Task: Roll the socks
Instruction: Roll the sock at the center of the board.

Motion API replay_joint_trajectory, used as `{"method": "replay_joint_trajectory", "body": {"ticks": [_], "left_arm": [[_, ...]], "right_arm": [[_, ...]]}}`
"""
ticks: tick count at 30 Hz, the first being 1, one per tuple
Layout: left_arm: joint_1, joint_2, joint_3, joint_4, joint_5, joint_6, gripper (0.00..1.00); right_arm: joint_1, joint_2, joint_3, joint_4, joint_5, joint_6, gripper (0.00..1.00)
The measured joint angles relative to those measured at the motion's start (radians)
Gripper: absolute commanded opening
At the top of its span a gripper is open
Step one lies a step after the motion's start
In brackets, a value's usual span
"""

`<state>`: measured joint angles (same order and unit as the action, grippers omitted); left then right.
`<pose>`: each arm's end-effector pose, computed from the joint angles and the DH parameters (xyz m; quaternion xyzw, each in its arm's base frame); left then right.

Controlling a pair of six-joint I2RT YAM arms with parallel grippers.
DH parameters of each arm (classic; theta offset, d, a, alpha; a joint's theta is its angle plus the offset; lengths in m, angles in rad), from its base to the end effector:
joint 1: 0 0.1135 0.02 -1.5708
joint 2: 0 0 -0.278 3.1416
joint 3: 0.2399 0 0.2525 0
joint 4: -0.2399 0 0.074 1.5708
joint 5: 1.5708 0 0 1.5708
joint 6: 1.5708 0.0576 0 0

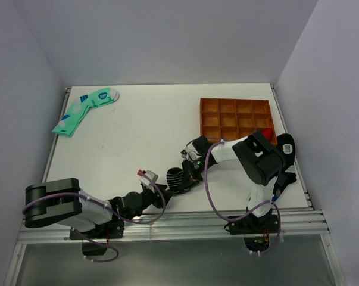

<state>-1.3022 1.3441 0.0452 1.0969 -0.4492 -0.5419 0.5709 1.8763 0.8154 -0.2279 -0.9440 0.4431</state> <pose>0.0784 -0.1905 0.1390 0.1495 0.7537 -0.3869 0.5099 0.2320 0.2044 0.0903 0.1201 -0.8759 -0.4543 0.1092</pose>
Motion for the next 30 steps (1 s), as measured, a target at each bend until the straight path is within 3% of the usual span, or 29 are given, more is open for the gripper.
{"method": "replay_joint_trajectory", "body": {"ticks": [9,30], "left_arm": [[-0.002,0.122,0.001,0.035,0.019,0.009,0.52],[-0.008,0.140,0.035,0.047,0.027,0.037,0.53]], "right_arm": [[0.000,0.000,0.004,-0.013,0.004,-0.005,0.14],[-0.002,0.000,0.004,-0.014,0.004,-0.007,0.13]]}}
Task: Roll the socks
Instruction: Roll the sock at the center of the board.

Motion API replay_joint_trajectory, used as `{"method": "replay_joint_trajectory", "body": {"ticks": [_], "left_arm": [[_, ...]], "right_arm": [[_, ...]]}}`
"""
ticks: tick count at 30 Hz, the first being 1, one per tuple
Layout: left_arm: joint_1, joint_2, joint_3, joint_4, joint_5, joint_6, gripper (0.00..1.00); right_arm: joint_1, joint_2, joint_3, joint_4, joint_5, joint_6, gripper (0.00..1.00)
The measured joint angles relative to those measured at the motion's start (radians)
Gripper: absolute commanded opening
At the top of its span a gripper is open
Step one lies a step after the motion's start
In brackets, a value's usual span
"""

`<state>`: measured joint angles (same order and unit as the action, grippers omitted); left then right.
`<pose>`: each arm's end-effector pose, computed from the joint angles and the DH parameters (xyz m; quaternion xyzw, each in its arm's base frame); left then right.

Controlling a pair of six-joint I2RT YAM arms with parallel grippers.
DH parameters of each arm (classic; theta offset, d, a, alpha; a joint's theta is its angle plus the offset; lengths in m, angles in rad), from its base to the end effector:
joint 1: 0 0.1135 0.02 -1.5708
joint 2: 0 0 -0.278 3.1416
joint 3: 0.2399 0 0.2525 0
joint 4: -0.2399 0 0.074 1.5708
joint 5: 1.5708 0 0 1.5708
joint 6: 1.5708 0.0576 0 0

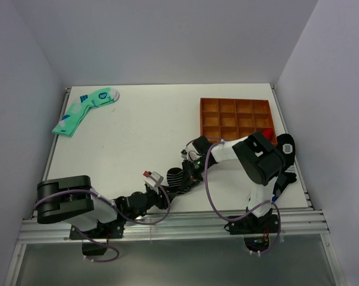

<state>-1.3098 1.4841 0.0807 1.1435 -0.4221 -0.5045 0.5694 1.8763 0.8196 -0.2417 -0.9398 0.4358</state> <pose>0.0791 -0.2048 0.1261 0.1863 0.7632 -0.3672 0.4980 0.2322 0.2039 0.0906 0.1203 -0.8773 -0.4514 0.1100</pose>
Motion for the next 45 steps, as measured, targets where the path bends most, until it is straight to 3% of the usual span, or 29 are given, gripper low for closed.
{"method": "replay_joint_trajectory", "body": {"ticks": [10,24,45], "left_arm": [[0.035,-0.141,0.016,-0.045,0.048,0.002,0.56],[0.132,-0.024,0.018,-0.001,0.267,-0.021,0.56],[0.135,0.106,0.058,0.029,0.267,-0.040,0.50]], "right_arm": [[0.000,0.000,0.000,-0.004,0.002,0.000,0.13],[0.000,-0.012,0.000,-0.029,0.020,0.001,0.13],[0.000,-0.016,0.000,-0.040,0.027,0.001,0.13]]}}
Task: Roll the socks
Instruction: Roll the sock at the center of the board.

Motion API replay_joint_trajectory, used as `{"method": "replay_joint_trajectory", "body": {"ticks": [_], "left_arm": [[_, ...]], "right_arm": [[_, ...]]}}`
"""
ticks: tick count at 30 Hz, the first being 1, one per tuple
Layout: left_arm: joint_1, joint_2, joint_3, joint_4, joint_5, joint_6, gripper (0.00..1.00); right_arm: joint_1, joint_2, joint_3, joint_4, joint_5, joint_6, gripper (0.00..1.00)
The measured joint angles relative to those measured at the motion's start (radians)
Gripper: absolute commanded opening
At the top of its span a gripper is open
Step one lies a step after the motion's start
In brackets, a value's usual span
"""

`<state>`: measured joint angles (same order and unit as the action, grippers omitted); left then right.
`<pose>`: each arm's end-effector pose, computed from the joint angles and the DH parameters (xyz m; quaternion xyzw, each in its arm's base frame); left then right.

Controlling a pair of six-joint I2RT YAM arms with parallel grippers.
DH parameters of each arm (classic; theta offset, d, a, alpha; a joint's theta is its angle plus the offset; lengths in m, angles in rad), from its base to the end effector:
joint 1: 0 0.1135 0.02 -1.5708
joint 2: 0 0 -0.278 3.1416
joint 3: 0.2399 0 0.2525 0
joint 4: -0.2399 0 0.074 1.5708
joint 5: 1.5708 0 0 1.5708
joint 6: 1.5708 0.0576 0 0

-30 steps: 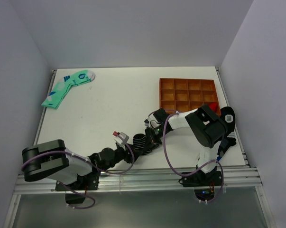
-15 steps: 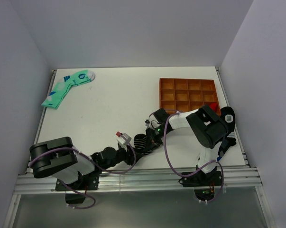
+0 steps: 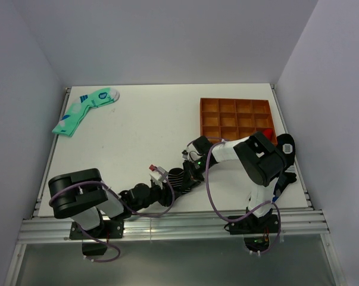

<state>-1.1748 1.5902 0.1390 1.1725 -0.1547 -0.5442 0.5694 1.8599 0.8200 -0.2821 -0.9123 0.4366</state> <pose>0.1008 -0.2181 0.1191 0.2026 0.7713 -0.4144 0.4386 0.2299 0.2012 0.0929 0.1136 -0.8852 -0.4366 0.1131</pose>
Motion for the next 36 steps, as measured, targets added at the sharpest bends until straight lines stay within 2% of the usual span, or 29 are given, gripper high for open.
{"method": "replay_joint_trajectory", "body": {"ticks": [7,12,15,21,23,31,36], "left_arm": [[0.002,0.044,0.000,0.047,-0.001,-0.003,0.45],[0.005,0.081,-0.003,0.095,-0.006,-0.018,0.38],[0.006,0.101,-0.005,0.117,-0.012,-0.026,0.31],[0.006,0.110,-0.003,0.124,-0.015,-0.045,0.08],[0.006,0.111,0.005,0.115,-0.015,-0.050,0.00],[0.010,0.106,0.068,0.018,-0.016,-0.079,0.00],[0.021,0.090,0.119,-0.084,-0.016,-0.105,0.00]], "right_arm": [[0.000,-0.002,0.000,-0.003,0.002,0.000,0.13],[0.000,-0.005,0.000,-0.009,0.006,0.000,0.13],[0.000,-0.006,-0.001,-0.010,0.007,0.001,0.13],[0.000,-0.022,-0.014,-0.005,0.021,0.015,0.13],[0.000,-0.036,-0.021,-0.003,0.036,0.018,0.16],[0.000,-0.129,-0.065,0.016,0.130,0.043,0.36],[-0.001,-0.190,-0.098,0.043,0.186,0.056,0.40]]}}
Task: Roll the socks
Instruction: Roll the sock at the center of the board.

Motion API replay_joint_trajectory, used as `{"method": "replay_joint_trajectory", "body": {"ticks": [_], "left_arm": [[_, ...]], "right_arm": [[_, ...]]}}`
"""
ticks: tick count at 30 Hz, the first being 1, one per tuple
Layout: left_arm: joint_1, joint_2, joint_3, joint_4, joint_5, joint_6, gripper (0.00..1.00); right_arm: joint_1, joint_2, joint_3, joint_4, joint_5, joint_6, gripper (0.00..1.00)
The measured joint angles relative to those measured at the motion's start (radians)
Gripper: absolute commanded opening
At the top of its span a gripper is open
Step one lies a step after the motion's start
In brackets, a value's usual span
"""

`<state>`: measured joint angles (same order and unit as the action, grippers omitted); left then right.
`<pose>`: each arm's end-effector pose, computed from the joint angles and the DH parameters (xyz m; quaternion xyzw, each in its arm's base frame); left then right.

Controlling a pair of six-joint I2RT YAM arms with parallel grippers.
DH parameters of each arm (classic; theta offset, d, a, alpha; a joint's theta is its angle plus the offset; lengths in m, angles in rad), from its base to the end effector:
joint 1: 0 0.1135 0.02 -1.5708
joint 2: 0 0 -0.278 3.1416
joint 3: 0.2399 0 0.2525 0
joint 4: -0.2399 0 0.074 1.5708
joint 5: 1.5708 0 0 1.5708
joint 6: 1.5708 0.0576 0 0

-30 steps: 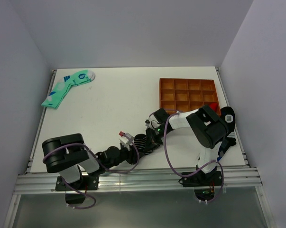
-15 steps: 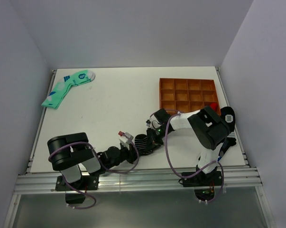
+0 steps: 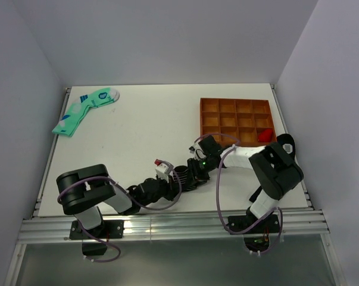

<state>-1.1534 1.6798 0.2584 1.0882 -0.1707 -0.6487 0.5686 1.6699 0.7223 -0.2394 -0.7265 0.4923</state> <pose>0.1183 -0.2425 0.1135 0.1548 0.7983 -0.4100 0.4132 0.2180 0.1847 0.1174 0.1027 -0.9143 -0.3911 0.0227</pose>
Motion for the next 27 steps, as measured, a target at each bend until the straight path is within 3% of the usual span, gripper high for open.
{"method": "replay_joint_trajectory", "body": {"ticks": [15,20,27], "left_arm": [[0.073,-0.070,0.084,-0.255,0.082,-0.107,0.00],[0.115,-0.097,0.084,-0.311,0.136,-0.151,0.00],[0.143,-0.112,0.122,-0.417,0.185,-0.200,0.00]], "right_arm": [[0.000,-0.261,-0.058,0.119,0.288,0.032,0.42],[0.000,-0.345,-0.149,0.253,0.315,0.053,0.35],[0.000,-0.450,-0.386,0.535,0.294,0.099,0.37]]}}
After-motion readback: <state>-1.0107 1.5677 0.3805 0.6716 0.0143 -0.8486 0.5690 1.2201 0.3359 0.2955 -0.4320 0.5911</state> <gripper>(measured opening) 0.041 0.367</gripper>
